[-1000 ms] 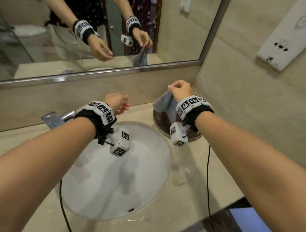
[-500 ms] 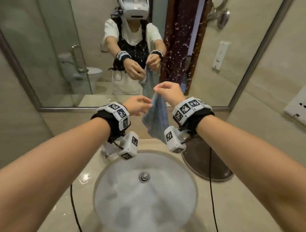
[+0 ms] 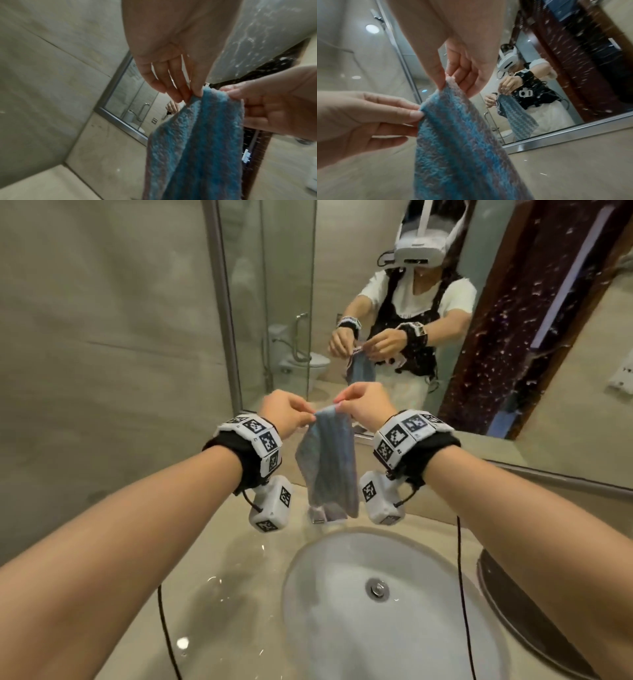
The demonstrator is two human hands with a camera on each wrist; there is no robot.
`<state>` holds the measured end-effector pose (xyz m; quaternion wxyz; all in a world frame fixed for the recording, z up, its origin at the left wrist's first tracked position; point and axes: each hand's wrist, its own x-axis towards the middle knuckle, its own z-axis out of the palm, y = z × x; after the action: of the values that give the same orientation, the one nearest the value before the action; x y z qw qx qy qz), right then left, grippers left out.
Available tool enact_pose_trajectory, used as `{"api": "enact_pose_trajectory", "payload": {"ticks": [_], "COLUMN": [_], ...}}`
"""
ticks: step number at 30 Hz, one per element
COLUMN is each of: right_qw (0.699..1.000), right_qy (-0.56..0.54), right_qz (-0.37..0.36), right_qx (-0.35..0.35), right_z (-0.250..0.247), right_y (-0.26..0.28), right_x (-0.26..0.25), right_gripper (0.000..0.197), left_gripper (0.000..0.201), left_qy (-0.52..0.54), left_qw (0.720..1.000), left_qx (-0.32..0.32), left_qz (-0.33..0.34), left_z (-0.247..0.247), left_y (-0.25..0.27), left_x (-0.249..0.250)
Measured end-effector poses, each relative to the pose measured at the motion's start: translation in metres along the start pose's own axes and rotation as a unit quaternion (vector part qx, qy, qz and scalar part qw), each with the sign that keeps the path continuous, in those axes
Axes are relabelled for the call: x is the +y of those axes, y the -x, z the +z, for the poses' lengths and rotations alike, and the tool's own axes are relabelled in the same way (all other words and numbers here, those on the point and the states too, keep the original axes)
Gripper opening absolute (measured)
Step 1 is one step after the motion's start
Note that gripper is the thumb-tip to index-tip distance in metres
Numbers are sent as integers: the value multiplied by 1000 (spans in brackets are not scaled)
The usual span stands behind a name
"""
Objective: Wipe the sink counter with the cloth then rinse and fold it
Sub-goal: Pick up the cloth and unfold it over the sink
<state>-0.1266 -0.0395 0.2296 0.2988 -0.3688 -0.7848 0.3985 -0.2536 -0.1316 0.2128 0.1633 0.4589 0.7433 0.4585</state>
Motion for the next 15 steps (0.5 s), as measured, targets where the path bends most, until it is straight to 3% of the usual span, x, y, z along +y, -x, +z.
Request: {"api": "enact_pose_trajectory", "payload": {"ticks": [5, 11, 15], "right_qw": [994, 982, 949], "right_qy": [76, 105, 186], "right_qz": [-9, -15, -31], "right_qx": [-79, -157, -254], "right_z": [45, 89, 108], "right_y": [-2, 3, 6], "right_x": [-7, -14, -21], "right_gripper": [25, 44, 44], "left_gripper": [5, 34, 27], "left_qy": [-62, -39, -20], "left_qw": [996, 995, 993], "left_qx": [65, 94, 118], "left_qz": [-10, -10, -8], "left_z": [-42, -71, -83], "left_y": [13, 26, 33], "left_x": [-32, -63, -78]}}
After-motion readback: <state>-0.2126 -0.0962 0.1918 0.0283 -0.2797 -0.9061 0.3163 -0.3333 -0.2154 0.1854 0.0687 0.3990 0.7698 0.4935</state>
